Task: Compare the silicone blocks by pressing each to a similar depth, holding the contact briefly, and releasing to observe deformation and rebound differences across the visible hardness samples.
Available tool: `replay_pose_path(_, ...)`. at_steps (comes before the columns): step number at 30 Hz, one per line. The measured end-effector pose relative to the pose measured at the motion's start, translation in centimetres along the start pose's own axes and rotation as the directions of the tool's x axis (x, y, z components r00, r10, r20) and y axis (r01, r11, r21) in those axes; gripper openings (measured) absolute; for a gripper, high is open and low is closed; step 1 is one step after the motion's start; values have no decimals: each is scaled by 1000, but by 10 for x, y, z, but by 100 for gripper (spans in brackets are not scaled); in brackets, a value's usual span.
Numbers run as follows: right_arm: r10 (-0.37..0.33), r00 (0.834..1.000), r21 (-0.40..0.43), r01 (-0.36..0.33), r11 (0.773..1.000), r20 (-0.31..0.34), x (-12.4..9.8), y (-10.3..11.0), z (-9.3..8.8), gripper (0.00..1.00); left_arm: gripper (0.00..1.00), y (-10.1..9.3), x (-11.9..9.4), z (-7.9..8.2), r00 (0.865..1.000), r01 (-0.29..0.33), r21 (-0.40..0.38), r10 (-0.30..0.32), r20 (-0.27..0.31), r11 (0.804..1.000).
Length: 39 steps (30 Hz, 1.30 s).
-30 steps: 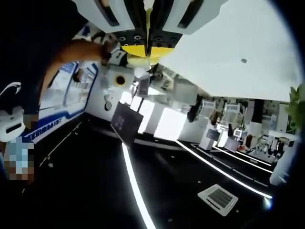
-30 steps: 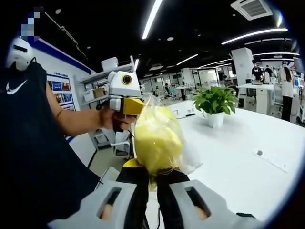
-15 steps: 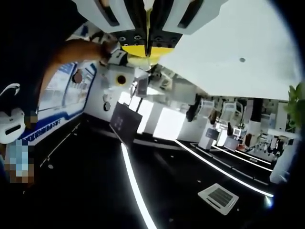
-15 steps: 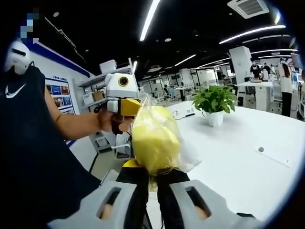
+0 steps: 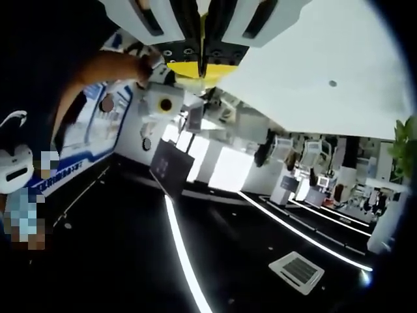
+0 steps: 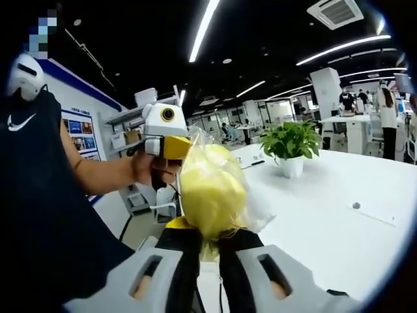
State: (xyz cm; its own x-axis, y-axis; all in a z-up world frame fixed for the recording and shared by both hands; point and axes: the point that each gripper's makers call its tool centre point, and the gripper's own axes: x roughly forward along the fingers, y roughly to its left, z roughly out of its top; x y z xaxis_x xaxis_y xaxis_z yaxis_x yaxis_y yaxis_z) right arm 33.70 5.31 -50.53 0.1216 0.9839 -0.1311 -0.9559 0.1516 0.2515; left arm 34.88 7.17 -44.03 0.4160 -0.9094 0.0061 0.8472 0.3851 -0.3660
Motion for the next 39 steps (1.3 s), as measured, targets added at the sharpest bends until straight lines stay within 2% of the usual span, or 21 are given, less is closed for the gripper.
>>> replay_pose_path(2, -5, 1000, -18, 5, 1000, 14, 0, -1, 2, 7, 0, -4, -1, 1, 1000, 25, -66, -25, 0, 997)
replay_pose_path(3, -3, 1000, -19, 3, 1000, 19, 0, -1, 3, 7, 0, -3, -1, 2, 1000, 27, -75, -27, 5, 997)
replay_pose_path(7, 7, 999, -14, -6, 1000, 31, 1, 1, 3, 10, 0, -2, -1, 2, 1000, 14, -47, -14, 10, 999)
replay_pose_path(11, -26, 998, 12, 25, 1000, 59, 1, -5, 4, 36, 0, -2, -1, 4, 1000, 2, -38, -1, 17, 999)
replay_pose_path(12, -32, 998, 15, 31, 999, 61, 2, -6, 3, 39, 0, -2, -1, 5, 1000, 3, -33, -2, 16, 999)
replay_pose_path(15, -54, 997, 17, 53, 998, 57, 0, -9, 1, 39, 0, -4, -1, 6, 1000, 7, -36, -6, 14, 999)
replay_pose_path(18, -47, 997, 27, 45, 999, 63, 0, -8, 2, 45, 0, -2, -1, 5, 1000, -5, -35, 6, 11, 999)
replay_pose_path(23, -92, 992, 6, 92, 996, 87, 0, -14, 6, 69, 0, -1, -1, 6, 1000, -7, -43, 8, 19, 999)
replay_pose_path(26, -146, 981, 0, 147, 989, 127, -2, -23, 13, 94, 0, -1, -2, 9, 1000, -11, -40, 12, 26, 999)
replay_pose_path(27, -175, 974, 0, 177, 984, 140, -5, -28, 15, 96, 0, -1, -3, 11, 1000, -11, -40, 12, 28, 999)
replay_pose_path(29, -192, 972, 0, 193, 981, 139, -11, -32, 16, 96, 0, 0, -5, 15, 999, -12, -38, 13, 34, 999)
replay_pose_path(31, -235, 962, -23, 241, 970, 140, -17, -40, 17, 96, 0, 3, -7, 17, 999, -24, -43, 26, 35, 999)
replay_pose_path(35, -264, 954, -33, 272, 962, 144, -25, -46, 19, 96, 0, 7, -10, 22, 998, -36, -47, 39, 51, 998)
replay_pose_path(39, -338, 933, -67, 348, 935, 126, -38, -60, 14, 96, 0, 14, -12, 28, 996, -50, -63, 55, 72, 997)
